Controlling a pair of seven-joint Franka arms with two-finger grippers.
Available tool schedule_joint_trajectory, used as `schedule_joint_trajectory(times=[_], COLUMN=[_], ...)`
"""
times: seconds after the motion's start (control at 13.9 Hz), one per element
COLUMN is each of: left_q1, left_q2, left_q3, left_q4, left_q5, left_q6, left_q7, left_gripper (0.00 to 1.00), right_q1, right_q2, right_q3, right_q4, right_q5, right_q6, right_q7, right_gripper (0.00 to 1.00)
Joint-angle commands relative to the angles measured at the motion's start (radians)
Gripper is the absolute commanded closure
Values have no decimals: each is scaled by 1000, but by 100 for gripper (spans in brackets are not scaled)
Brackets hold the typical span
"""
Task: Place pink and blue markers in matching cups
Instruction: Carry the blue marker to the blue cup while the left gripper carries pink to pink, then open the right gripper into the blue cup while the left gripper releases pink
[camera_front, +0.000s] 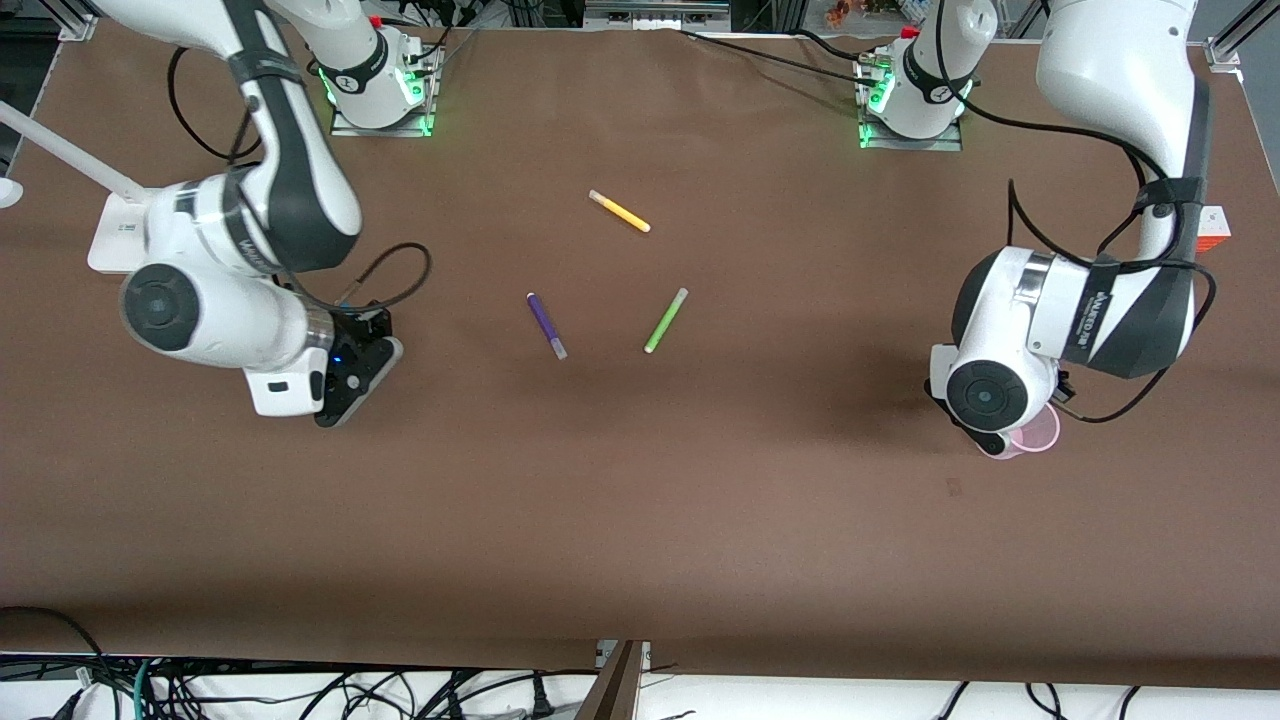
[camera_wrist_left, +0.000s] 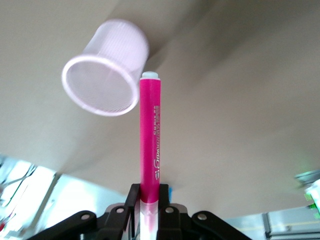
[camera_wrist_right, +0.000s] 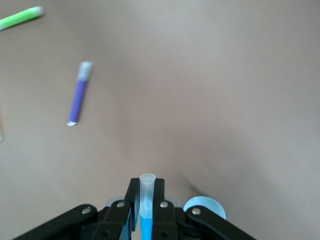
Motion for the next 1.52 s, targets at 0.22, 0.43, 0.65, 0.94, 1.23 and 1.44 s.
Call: schedule_joint_trajectory(times=[0.22,0.43,0.65,0.94,1.23,1.44], left_q1=[25,45,45,37,56,57], left_q2=[83,108,116,100,-54,-186], left_q3=[10,10,10,7,8,8], left_q4=[33,30,31,41,39,39], left_q5=[178,186,186,163,-114,-306], left_q6=[20,83,91,81,81,80], left_q7=[19,13,13,16,-11,-177], left_gripper=[100,100,25,0,0,0], right_q1=[-196,-239,-262,-285,-276,-242], right_q2=[-51,-51,-45,-48,-48,-35], right_q3=[6,-1,-9,-35,-35,-28], right_q4=[-173,-222,-255,-241,-51,125], right_q5=[259,334,379,393,314,119], right_q6=[-40,-40,-31,-54,-152,-234], right_q7=[-639,-840,-997,-955,-471,-35], right_gripper=[100,100,100,0,0,0])
